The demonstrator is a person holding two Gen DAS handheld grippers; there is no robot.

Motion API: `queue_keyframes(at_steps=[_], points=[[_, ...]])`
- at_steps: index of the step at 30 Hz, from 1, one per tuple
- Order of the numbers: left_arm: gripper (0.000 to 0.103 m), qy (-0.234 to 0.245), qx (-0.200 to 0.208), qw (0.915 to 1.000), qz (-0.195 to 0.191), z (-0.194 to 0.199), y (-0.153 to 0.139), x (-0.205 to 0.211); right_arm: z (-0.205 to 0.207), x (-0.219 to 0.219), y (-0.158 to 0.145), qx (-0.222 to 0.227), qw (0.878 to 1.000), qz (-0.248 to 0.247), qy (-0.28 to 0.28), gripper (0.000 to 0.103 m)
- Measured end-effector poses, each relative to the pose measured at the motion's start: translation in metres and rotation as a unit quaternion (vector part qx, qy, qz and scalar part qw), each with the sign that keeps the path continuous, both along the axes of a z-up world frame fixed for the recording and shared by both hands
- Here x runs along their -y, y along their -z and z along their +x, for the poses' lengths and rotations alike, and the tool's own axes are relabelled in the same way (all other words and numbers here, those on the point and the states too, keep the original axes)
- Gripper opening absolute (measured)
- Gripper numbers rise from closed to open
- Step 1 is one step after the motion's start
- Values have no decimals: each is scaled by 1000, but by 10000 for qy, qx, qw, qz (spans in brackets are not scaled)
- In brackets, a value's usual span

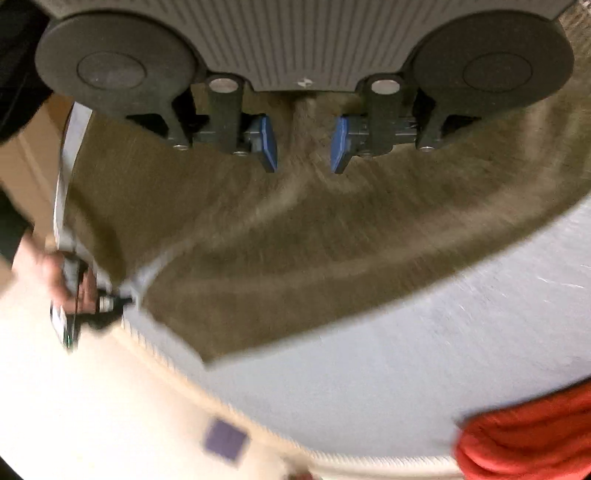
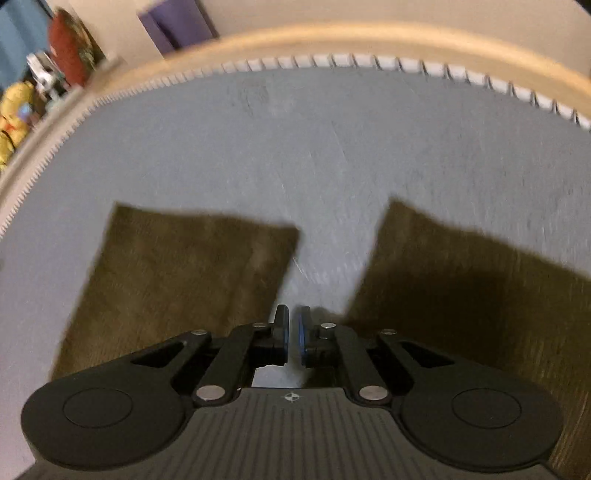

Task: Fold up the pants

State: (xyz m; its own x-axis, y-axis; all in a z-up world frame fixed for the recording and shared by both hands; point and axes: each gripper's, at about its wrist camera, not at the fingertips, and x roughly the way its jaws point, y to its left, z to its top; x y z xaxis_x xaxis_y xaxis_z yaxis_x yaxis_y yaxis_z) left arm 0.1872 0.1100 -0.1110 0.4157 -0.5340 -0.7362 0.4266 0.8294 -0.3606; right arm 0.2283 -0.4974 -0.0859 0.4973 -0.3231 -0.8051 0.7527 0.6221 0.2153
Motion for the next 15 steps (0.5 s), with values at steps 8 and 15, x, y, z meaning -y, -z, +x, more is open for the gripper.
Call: queue_keyframes(at_steps=[8, 15], points=[[36, -2729, -71, 9618, -197, -10, -8, -156, 67, -98, -35, 985, 9731, -176, -2077, 46], [63, -4369, -726, 8965, 103, -43, 23, -253, 130, -224, -8, 654, 8810, -386, -4669, 50]])
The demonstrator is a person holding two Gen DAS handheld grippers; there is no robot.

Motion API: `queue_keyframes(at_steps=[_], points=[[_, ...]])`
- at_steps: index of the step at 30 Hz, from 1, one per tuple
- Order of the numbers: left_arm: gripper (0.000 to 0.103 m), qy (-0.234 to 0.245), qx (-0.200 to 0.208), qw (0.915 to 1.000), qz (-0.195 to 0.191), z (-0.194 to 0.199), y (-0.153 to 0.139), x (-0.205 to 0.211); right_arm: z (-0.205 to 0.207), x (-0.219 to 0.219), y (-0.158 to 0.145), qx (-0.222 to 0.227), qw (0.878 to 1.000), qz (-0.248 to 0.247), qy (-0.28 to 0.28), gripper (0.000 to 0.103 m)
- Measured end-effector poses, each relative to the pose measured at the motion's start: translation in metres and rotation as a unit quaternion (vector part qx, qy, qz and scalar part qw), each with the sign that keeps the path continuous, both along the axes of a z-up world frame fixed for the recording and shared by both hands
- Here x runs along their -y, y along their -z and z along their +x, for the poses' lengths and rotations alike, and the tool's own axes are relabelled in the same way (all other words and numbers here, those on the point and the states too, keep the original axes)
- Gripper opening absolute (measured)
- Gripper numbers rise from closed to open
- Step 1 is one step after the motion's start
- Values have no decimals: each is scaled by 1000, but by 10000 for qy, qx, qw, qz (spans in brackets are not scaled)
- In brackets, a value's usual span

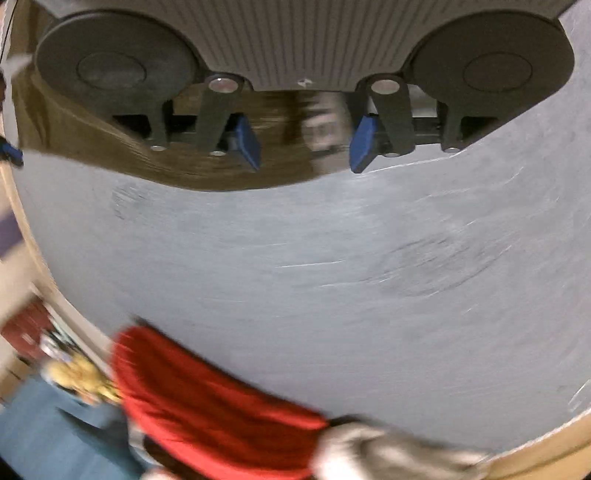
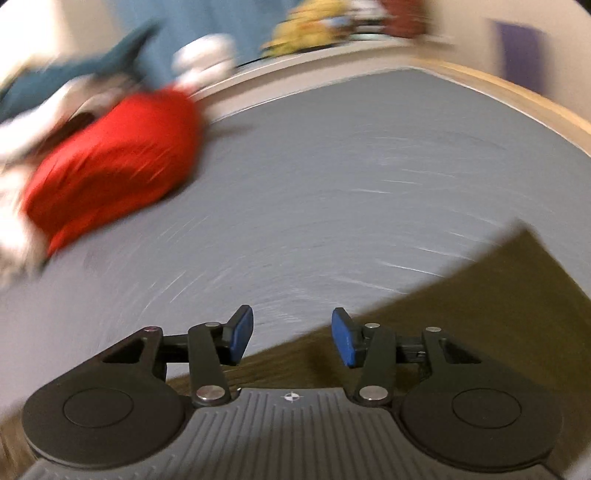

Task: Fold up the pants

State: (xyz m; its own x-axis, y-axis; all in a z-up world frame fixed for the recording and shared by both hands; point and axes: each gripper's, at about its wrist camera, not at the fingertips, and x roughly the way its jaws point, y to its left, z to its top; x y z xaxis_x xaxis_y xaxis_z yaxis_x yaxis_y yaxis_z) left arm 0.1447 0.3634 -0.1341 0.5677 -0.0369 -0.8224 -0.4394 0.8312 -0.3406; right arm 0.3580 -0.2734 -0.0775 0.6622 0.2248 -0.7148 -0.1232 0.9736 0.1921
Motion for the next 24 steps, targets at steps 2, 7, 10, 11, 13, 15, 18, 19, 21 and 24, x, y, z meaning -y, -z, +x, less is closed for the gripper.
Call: queue_keyframes(at_steps=[2, 7, 10, 11, 13, 15, 18, 19, 21, 24], points=[[76, -150, -116, 9998, -70, -2, 8, -13, 6, -33, 8, 17, 9972, -289, -694, 53], [80, -103, -278, 9990, -335, 6, 40, -24, 7, -101, 41, -54, 9599, -1317, -2473, 57], [81, 35, -249, 9992, -325, 10, 53, -23, 11, -113, 54, -143, 9367, -1833, -2979, 57], [81, 121, -194, 9994, -257, 12, 54, -17, 10, -112, 56, -151, 9330, -1815, -3105, 57], [79, 334, -141, 9991, -198, 13, 54, -15, 6, -106, 56, -125, 9243, -1770, -3379, 57], [69, 495, -63, 9986, -150, 15, 56, -12, 0, -106, 56, -66, 9103, -1857, -3699, 48], [48, 627, -71, 9980, 68, 18, 56, -6, -10, -113, 52, -18, 8864, -2019, -4167, 17], [41, 658, -27, 9978, 81, 19, 55, -7, -3, -116, 53, 15, 8791, -2136, -4262, 10], [38, 634, 152, 9974, 306, 21, 48, -7, 1, -120, 53, 66, 8676, -2272, -4422, 5], [38, 598, 594, 9942, 675, 27, 35, 0, 13, -125, 47, 666, 8766, -2534, -4036, 5]])
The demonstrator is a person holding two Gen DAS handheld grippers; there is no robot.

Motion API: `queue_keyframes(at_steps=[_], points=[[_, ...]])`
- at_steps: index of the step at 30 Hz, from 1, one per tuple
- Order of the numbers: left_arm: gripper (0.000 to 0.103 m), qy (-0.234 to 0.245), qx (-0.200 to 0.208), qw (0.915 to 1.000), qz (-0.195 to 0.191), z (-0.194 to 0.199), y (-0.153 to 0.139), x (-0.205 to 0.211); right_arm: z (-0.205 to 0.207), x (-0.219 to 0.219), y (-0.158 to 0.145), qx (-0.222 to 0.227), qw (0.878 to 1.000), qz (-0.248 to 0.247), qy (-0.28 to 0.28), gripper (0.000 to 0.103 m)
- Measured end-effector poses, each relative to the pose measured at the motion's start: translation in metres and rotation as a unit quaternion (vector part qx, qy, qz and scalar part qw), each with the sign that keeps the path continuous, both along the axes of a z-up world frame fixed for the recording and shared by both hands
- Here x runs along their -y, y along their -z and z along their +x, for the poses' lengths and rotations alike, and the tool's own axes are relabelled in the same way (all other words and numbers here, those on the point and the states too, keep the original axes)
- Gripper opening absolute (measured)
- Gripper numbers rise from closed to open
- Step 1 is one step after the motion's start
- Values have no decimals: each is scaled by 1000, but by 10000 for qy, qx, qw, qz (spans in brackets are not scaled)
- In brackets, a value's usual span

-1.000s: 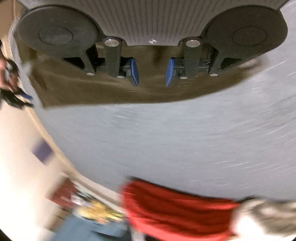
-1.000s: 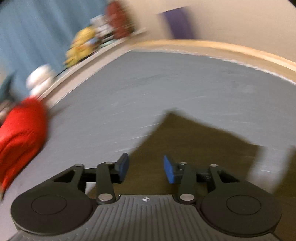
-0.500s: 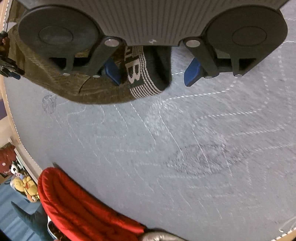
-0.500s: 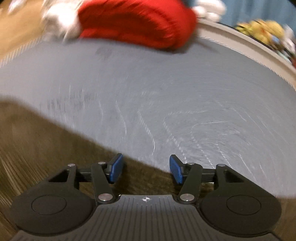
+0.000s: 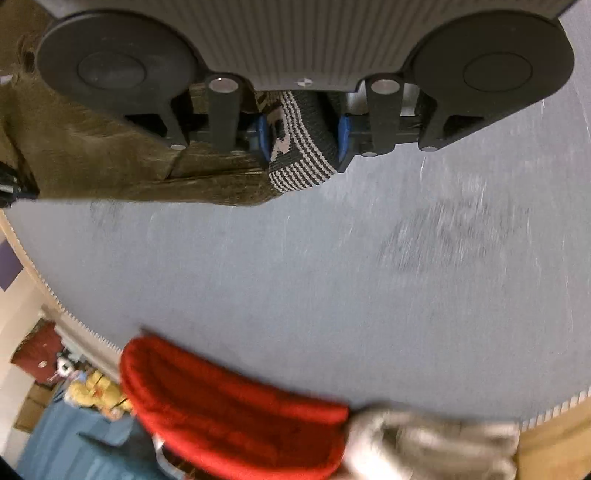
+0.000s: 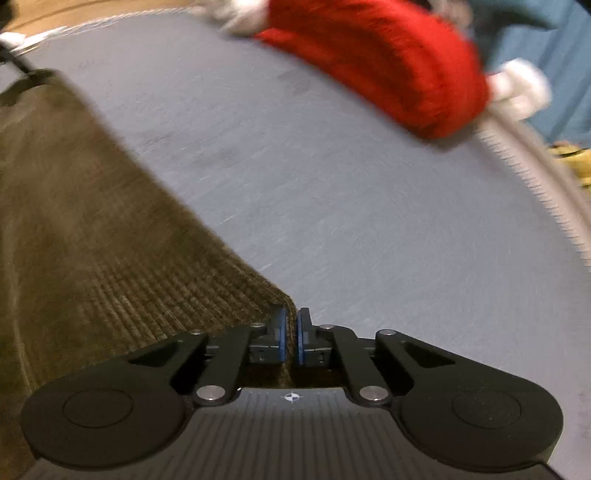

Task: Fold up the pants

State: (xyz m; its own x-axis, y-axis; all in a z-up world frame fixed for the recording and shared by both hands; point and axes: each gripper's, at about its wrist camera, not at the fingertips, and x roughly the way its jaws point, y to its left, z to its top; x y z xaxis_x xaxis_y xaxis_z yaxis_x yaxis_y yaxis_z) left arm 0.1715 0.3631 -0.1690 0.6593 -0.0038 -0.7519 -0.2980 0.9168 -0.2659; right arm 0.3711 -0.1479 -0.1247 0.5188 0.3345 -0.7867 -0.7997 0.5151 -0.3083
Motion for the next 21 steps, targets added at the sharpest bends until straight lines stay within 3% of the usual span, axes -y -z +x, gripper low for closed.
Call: queue_keyframes(at_steps=[3, 5, 6, 8, 13, 16, 19, 21], points=[[39, -25, -67, 9996, 263, 10, 1, 12, 12, -10, -2, 616, 9959, 141, 653, 6], [51, -160, -333, 9988, 306, 14, 10, 15, 12, -24, 12, 724, 9938, -105, 833, 8], [52, -223, -435, 9984, 289, 13, 14, 14, 9, -31, 22, 632, 9938, -367, 835, 9], [53, -273, -458, 9982, 285, 10, 9, 14, -3, -39, 31, 966, 9900, -679, 773, 17], [57, -423, -146, 9982, 399, -6, -28, 10, -25, -19, -14, 863, 9875, 119, 1313, 41], [57, -353, 14, 9991, 244, -17, -44, 12, -43, 7, -47, 843, 9823, 449, 1612, 48], [57, -127, 45, 9998, 171, -30, -55, 21, -60, 57, -70, 752, 9656, 827, 2346, 52], [57, 29, 0, 9998, 180, -39, -59, 28, -71, 110, -79, 659, 9398, 1166, 3143, 53]])
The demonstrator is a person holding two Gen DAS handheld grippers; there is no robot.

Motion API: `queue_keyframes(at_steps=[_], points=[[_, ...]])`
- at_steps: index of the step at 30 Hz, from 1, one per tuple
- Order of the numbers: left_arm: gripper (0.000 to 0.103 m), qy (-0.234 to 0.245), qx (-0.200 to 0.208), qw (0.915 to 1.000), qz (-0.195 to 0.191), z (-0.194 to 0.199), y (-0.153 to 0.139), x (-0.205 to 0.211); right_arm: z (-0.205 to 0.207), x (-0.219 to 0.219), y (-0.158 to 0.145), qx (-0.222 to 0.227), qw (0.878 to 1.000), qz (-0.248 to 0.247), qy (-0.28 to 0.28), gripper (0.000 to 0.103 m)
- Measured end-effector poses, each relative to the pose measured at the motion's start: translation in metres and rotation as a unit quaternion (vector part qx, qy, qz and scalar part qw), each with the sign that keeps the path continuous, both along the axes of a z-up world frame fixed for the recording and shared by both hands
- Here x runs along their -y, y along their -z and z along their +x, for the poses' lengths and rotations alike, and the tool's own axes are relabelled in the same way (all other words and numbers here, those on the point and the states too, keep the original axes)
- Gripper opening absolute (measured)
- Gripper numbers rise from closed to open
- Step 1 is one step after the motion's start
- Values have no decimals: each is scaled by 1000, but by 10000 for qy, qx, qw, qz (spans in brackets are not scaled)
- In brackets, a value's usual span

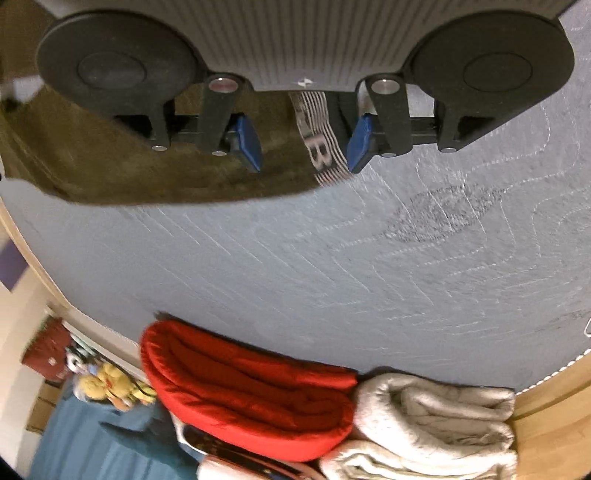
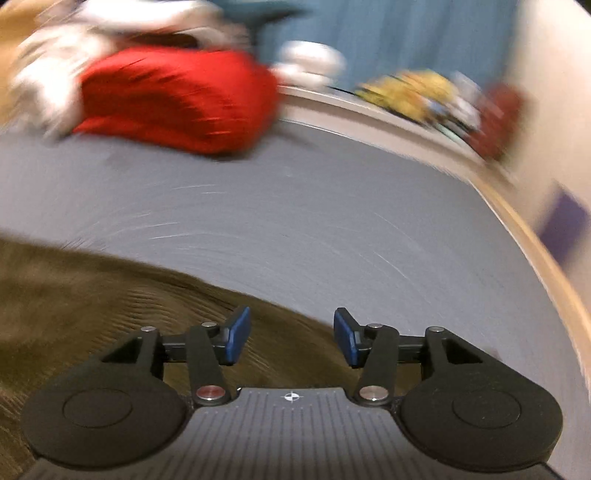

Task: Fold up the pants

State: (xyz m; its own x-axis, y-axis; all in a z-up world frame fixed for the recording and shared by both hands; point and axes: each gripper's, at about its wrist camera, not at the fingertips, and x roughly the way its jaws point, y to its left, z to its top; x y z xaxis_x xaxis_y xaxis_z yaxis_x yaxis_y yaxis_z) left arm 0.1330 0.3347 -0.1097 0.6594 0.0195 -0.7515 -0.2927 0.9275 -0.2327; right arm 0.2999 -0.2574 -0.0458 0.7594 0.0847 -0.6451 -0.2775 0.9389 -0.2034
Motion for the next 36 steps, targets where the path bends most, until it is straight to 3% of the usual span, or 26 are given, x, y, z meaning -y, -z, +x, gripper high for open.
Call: queue_keyframes(at_steps=[3, 6, 8, 10, 14, 16, 18, 19, 20, 23, 25, 28, 29, 31, 32, 33, 34, 36], points=[[57, 134, -308, 9994, 6, -14, -7, 7, -19, 83, 0, -78, 9878, 609, 1433, 54], [62, 142, -655, 9971, -366, -36, -13, 6, -46, 175, 14, -193, 9447, 1234, 3032, 55], [75, 43, -799, 9938, -778, -53, -11, 0, -63, 214, 24, -201, 9212, 1473, 3595, 58], [75, -118, -1124, 9876, -1094, -72, -3, -2, -77, 245, 37, -228, 8994, 1753, 3997, 67], [79, 60, -1729, 9806, -918, -107, 15, 18, -83, 270, 65, -219, 8759, 2299, 4237, 69], [83, 246, -1844, 9779, -959, -122, 29, 30, -81, 269, 79, -118, 8727, 2589, 4139, 71], [84, 570, -1935, 9741, -1021, -123, 43, 41, -70, 261, 86, -48, 8906, 2192, 3984, 63], [86, 725, -1975, 9739, -856, -122, 48, 48, -59, 255, 85, -48, 9019, 1913, 3871, 38], [86, 800, -1988, 9742, -711, -122, 52, 51, -51, 254, 84, -58, 9072, 1750, 3826, 24], [83, 1049, -2234, 9685, -339, -124, 68, 59, -51, 258, 80, 229, 9016, 1821, 3917, 12], [75, 1182, -2188, 9683, -233, -125, 66, 62, -56, 254, 74, 519, 9064, 1377, 3960, 11], [50, 1431, -2108, 9670, 65, -134, 55, 65, -62, 266, 60, 922, 8892, 1273, 4297, 10], [41, 1502, -2079, 9664, 168, -138, 50, 65, -61, 271, 61, 852, 8869, 1280, 4356, 11], [38, 1590, -2035, 9657, 271, -149, 41, 58, -51, 279, 75, 235, 8905, 1443, 4308, 14], [37, 1539, -2001, 9674, 178, -152, 34, 44, -51, 281, 78, 107, 8899, 1376, 4349, 20], [37, 1477, -1957, 9694, 85, -152, 28, 36, -55, 280, 76, 207, 8892, 1296, 4384, 39], [37, 1457, -1904, 9708, 19, -156, 25, 30, -56, 279, 70, 263, 8866, 1166, 4469, 52], [37, 1513, -1884, 9704, 7, -160, 22, 28, -62, 277, 54, 410, 8893, 1237, 4384, 52]])
